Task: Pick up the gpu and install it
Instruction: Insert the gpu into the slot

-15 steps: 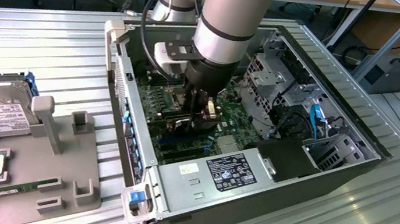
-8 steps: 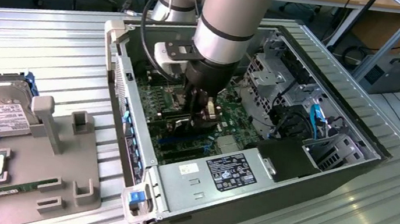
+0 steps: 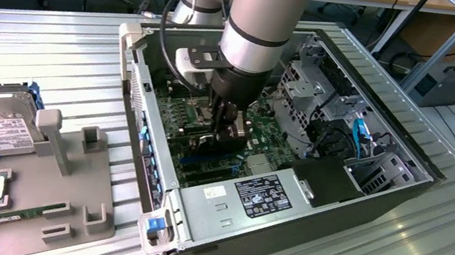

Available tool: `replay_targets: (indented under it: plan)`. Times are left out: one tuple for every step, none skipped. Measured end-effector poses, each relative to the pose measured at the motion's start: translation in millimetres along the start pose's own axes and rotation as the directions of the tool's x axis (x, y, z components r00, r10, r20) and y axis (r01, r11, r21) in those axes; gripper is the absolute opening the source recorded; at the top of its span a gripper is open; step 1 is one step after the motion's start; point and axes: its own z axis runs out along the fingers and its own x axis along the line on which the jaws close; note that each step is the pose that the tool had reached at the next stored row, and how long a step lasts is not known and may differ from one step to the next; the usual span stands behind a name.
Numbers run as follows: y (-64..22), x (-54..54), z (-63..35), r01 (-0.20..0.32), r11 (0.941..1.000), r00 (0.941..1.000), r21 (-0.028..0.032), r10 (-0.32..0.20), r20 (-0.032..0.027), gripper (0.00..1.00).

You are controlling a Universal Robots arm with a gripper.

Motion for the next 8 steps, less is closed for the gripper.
replay_targets:
  plan:
    - [0.1,0.1,0.9,0.0,1.0,1.0,0.0,0.0,0.0,0.27]
    - [1.2,0.1,1.5,0.0,1.0,1.0,0.0002,0.0,0.0003,0.27]
    - [1.8,0.1,1.4,0.0,1.0,1.0,0.0001,0.0,0.0,0.27]
    - [2.2,0.2,2.2,0.0,1.0,1.0,0.0008,0.0,0.0001,0.27]
    - [2.6,0.2,3.1,0.0,1.0,1.0,0.0014,0.0,0.0002,0.27]
    - [2.8,0.3,3.7,0.0,1.0,1.0,0.0014,0.0,0.0001,0.27]
    - [2.8,0.3,3.9,0.0,1.0,1.0,0.0015,0.0,0.0004,0.27]
    - [3.2,0.4,5.8,0.001,1.0,1.0,0.0015,-0.001,0.0003,0.27]
